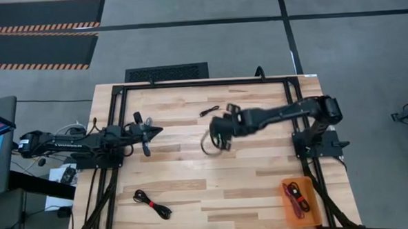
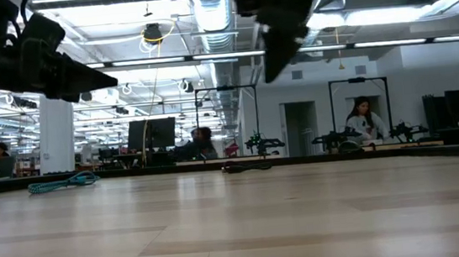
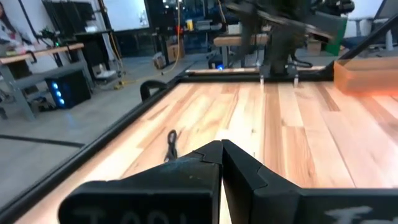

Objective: Pick and place USB-C Cables
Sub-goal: Put the top black charger cable into the orange bin

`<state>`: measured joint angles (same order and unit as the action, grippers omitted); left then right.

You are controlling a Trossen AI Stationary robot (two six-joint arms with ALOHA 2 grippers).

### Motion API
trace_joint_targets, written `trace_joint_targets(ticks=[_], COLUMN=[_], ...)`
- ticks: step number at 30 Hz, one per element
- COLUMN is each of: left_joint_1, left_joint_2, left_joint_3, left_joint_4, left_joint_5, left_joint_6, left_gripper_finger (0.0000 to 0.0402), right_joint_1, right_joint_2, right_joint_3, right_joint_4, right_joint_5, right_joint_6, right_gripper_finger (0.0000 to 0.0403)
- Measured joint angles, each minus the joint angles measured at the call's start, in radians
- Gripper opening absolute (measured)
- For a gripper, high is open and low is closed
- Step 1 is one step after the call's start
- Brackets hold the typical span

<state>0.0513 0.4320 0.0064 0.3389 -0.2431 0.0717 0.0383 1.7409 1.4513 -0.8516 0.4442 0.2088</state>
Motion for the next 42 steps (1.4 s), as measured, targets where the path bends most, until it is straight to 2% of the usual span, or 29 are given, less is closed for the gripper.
trace_joint_targets(ticks=[4,10,15,18,24,29,32,38,42], left_joint_1=[0.000,0.000,0.000,0.000,0.000,0.000,0.000,0.000,0.000], left_joint_2=[0.000,0.000,0.000,0.000,0.000,0.000,0.000,0.000,0.000], left_joint_3=[0.000,0.000,0.000,0.000,0.000,0.000,0.000,0.000,0.000], left_joint_4=[-0.019,-0.038,-0.060,-0.067,-0.076,-0.081,-0.081,-0.081,-0.081], left_joint_5=[-0.005,-0.006,-0.008,-0.016,-0.028,-0.083,-0.098,-0.105,-0.105], left_joint_6=[-0.018,-0.037,-0.043,-0.057,-0.063,-0.036,-0.032,-0.032,-0.032], left_gripper_finger=[0.0000,0.0000,0.0000,0.0000,0.0000,0.0000,0.0000,0.0000,0.0000], right_joint_1=[-0.107,-0.266,-0.382,-0.426,-0.465,-0.481,-0.488,-0.500,-0.499], right_joint_2=[0.000,0.001,0.080,0.166,0.278,0.316,0.341,0.381,0.383], right_joint_3=[0.000,0.000,0.001,0.001,0.000,0.000,0.001,0.004,0.005], right_joint_4=[0.175,0.317,0.386,0.391,0.331,0.332,0.340,0.342,0.339], right_joint_5=[-0.010,-0.122,-0.257,-0.285,-0.294,-0.362,-0.367,-0.383,-0.382], right_joint_6=[-0.160,-0.287,-0.342,-0.394,-0.469,-0.482,-0.501,-0.487,-0.434], right_gripper_finger=[0.0192,0.0179,0.0171,0.0170,0.0182,0.0195,0.0196,0.0182,0.0155])
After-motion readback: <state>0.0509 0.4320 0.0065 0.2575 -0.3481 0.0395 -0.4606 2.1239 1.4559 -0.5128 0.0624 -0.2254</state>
